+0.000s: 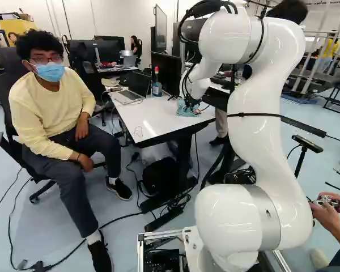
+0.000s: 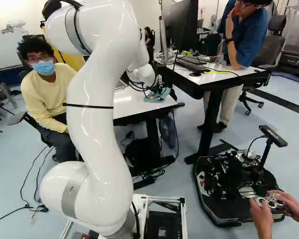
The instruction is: Clean the table with the green towel
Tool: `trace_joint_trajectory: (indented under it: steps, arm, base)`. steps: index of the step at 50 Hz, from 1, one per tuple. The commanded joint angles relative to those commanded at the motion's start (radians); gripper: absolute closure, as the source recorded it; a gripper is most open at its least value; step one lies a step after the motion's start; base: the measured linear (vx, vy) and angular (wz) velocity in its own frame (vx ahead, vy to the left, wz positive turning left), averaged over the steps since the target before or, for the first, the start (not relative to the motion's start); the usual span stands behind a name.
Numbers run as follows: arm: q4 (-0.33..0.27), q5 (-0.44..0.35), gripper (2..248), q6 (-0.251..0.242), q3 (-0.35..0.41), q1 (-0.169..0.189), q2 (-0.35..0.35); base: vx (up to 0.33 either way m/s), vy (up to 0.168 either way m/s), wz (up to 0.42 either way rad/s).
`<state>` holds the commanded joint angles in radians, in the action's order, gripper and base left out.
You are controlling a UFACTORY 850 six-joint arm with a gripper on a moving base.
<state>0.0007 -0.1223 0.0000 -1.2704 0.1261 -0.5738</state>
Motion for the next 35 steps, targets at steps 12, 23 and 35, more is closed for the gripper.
trace_joint_trajectory:
  steps: [12, 23, 35]
  arm:
    - [0.001, -0.005, 206, 0.0, 0.0, 0.0, 0.0]
    - [0.001, -0.005, 207, 0.0, 0.0, 0.0, 0.0]
    - [0.001, -0.005, 209, 0.0, 0.0, 0.0, 0.001]
  base:
    - [0.0, 0.0, 0.0]
    - [0.0, 0.0, 0.0]
    - [0.0, 0.0, 0.0]
